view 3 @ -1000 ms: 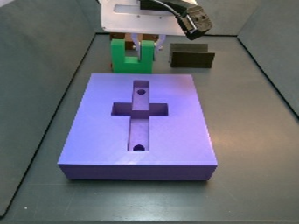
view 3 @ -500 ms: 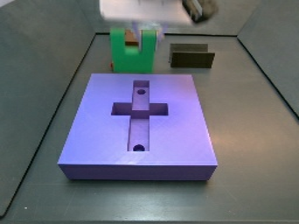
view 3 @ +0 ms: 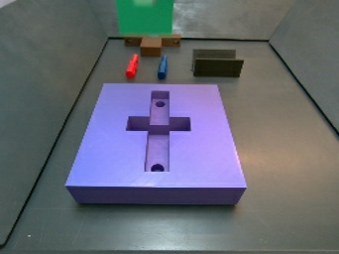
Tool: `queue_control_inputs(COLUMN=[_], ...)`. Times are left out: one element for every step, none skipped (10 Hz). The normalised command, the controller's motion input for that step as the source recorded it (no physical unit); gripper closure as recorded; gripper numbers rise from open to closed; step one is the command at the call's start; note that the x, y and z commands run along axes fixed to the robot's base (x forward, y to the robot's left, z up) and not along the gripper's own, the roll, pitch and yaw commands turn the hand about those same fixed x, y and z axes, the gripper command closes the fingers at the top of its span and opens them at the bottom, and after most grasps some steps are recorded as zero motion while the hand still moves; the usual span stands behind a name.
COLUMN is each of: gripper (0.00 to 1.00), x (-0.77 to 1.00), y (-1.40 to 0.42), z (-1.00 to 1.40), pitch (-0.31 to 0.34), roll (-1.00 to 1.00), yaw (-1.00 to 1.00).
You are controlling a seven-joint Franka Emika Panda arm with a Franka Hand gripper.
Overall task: Pick up the green object. Move up. Move to above the board. Insert the green object.
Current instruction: Move to above the board, then insert the green object.
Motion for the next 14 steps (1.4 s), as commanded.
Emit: queue_control_inputs(gripper=[1.0, 1.0, 1.0, 1.0, 1.0, 1.0, 1.0, 1.0, 1.0, 1.0, 1.0, 1.0, 1.0, 1.0], x=[0.05, 0.04, 0.03, 0.04, 0.02, -0.03, -0.03, 0.0, 0.04, 0.06, 0.08, 0.08, 0.0, 0.0], y=[-0.01, 0.0, 0.0, 0.0, 0.0, -1.4, -1.4, -1.4, -1.4, -0.92, -0.42, -0.23, -0.05, -0.15], z=[1.4, 0.94, 0.4, 0.21, 0.17, 0.38, 0.35, 0.35, 0.35, 0.23, 0.11, 0.06, -0.49, -0.66], pitch=[0.065, 0.095, 0.073, 0.052, 0.057, 0.105, 0.095, 0.095, 0.099, 0.11, 0.133, 0.124, -0.151, -0.2], roll=[-0.03, -0.04, -0.04, -0.05, -0.04, 0.11, 0.13, 0.14, 0.09, 0.08, 0.07, 0.04, -0.17, -0.16], yaw=[0.0, 0.0, 0.0, 0.0, 0.0, -0.24, -0.22, -0.08, -0.06, -0.04, -0.02, -0.01, 0.0, -0.03])
